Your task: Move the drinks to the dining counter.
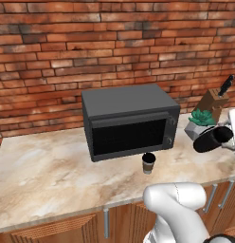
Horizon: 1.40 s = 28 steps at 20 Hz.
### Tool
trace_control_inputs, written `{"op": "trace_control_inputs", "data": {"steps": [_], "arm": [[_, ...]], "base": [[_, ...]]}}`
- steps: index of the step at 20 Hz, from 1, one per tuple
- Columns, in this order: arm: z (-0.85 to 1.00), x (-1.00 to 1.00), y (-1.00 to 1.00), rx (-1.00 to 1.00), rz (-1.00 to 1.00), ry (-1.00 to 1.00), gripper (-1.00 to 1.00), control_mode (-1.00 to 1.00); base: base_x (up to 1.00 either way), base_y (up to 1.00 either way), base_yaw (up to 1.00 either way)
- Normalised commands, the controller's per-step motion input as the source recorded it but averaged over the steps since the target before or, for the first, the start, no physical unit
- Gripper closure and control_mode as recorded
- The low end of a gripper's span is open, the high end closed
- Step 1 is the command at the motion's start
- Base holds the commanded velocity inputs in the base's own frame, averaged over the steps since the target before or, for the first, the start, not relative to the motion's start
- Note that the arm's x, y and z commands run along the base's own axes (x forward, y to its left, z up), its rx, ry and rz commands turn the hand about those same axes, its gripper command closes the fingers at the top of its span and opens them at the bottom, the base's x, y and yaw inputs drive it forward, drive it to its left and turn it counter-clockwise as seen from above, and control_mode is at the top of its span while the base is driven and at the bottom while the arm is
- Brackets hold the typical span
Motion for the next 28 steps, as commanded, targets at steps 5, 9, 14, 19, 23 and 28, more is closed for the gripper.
{"op": "trace_control_inputs", "data": {"steps": [5,9,14,19,23,28], "arm": [[0.00,-0.90,0.28,-0.05,0.13,-0.19,1.00,-1.00],[-0.01,-0.50,0.18,-0.04,0.16,-0.07,1.00,-1.00],[-0.01,0.00,0.00,0.00,0.01,0.00,1.00,1.00],[0.00,0.00,0.00,0.00,0.00,0.00,1.00,1.00],[0.00,0.00,0.00,0.00,0.00,0.00,1.00,1.00],[0.00,0.00,0.00,0.00,0.00,0.00,1.00,1.00]], "base": [[0.00,0.00,0.00],[0.00,0.00,0.00],[-0.06,0.00,0.01],[-0.90,0.00,0.08],[-1.00,-0.06,0.17],[-1.00,-0.02,0.29]]}}
